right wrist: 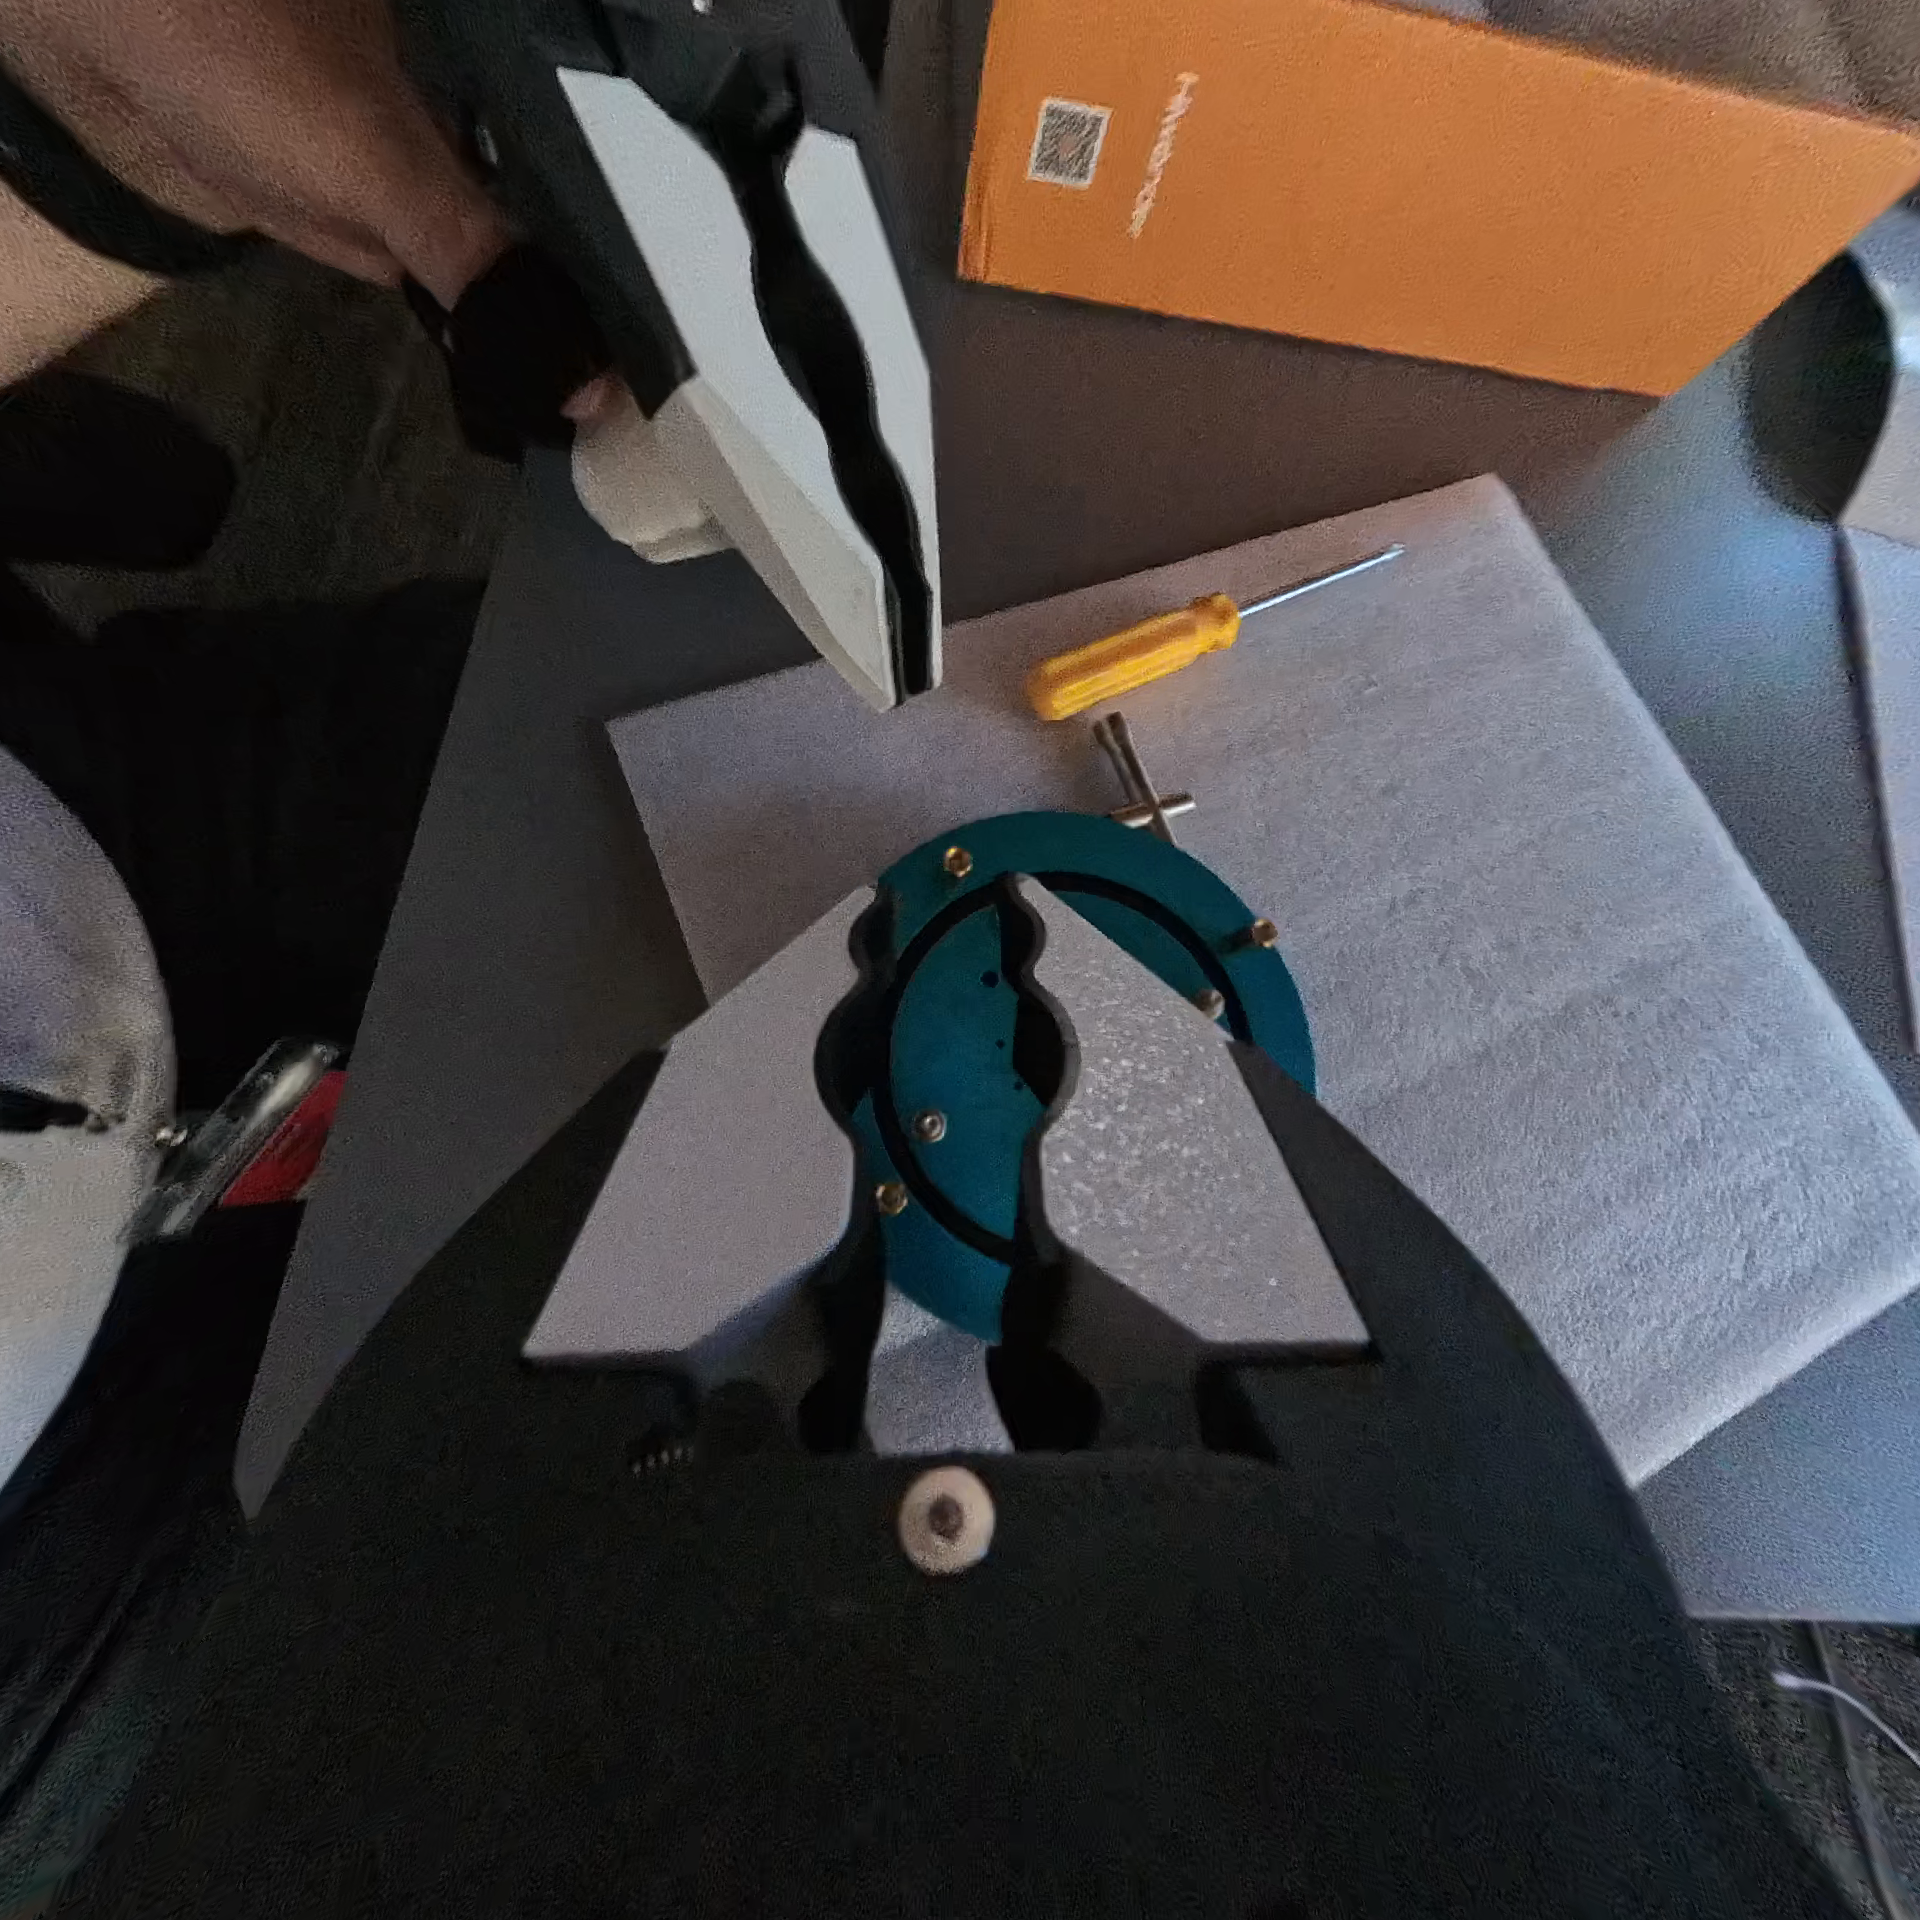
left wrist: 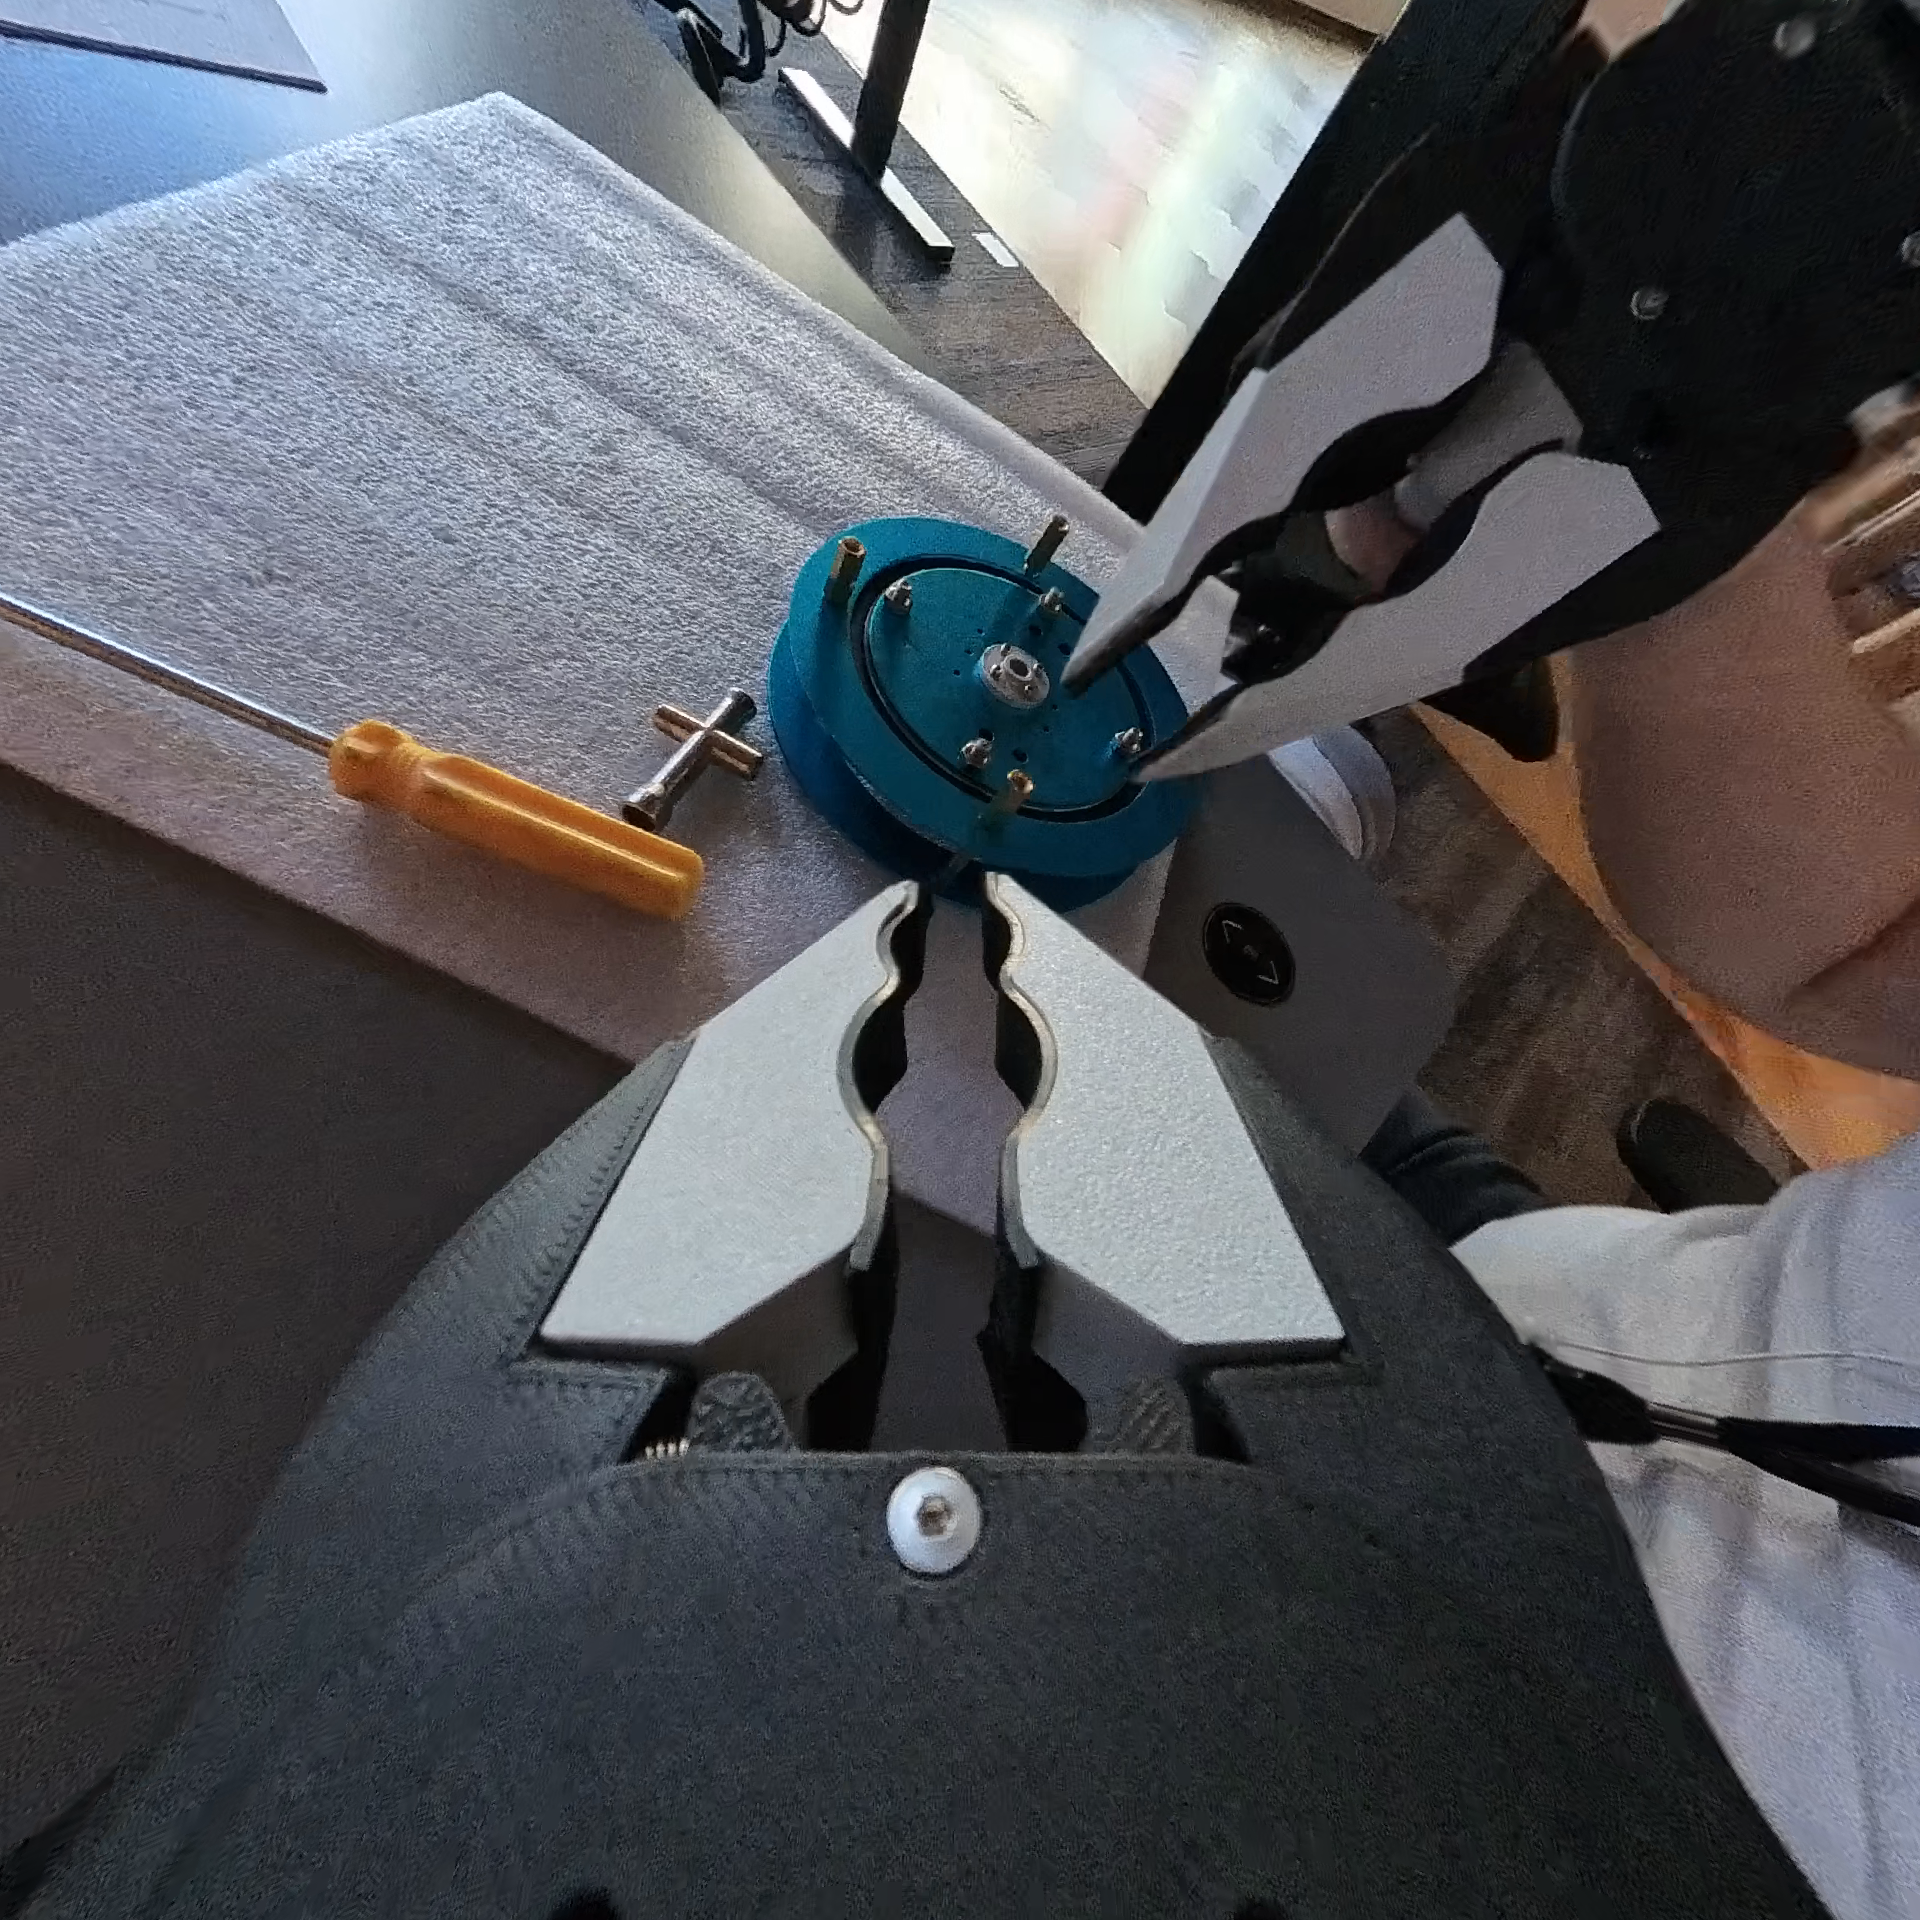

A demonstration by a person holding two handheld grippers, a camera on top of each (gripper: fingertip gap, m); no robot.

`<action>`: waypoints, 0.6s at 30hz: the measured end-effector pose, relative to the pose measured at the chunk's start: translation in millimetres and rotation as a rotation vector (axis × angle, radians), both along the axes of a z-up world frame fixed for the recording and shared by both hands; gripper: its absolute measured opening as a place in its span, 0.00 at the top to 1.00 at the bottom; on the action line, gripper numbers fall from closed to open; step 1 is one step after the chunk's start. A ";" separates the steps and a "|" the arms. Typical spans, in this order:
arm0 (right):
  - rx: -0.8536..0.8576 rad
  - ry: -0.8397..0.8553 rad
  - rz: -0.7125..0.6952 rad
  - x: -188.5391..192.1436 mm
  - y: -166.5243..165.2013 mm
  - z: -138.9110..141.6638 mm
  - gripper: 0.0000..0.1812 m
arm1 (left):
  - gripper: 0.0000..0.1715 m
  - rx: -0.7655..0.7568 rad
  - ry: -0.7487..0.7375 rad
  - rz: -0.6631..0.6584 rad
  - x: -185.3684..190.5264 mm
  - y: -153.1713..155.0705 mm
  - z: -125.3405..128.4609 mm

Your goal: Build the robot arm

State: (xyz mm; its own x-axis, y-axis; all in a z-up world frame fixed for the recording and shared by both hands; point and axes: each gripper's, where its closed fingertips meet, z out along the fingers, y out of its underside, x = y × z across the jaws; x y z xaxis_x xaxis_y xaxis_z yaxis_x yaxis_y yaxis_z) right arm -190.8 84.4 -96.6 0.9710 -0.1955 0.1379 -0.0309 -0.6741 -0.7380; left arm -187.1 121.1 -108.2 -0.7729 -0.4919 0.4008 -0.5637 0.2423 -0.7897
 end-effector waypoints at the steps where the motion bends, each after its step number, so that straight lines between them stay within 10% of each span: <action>1: -0.061 0.011 0.034 1.6 4.2 -4.7 0.90 | 0.95 0.016 -0.013 0.011 -1.1 3.4 0.1; 18: -0.524 0.061 0.183 10.4 11.9 -30.5 0.91 | 0.94 0.072 -0.045 0.056 -17.1 37.8 1.0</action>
State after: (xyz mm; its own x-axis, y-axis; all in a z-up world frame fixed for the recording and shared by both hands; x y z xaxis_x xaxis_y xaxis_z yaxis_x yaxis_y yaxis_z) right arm -180.4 96.3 -127.1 0.9919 0.0565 0.1140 0.0888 -0.9488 -0.3030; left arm -204.2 158.9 -107.2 -0.7596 -0.5614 0.3284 -0.5425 0.2685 -0.7960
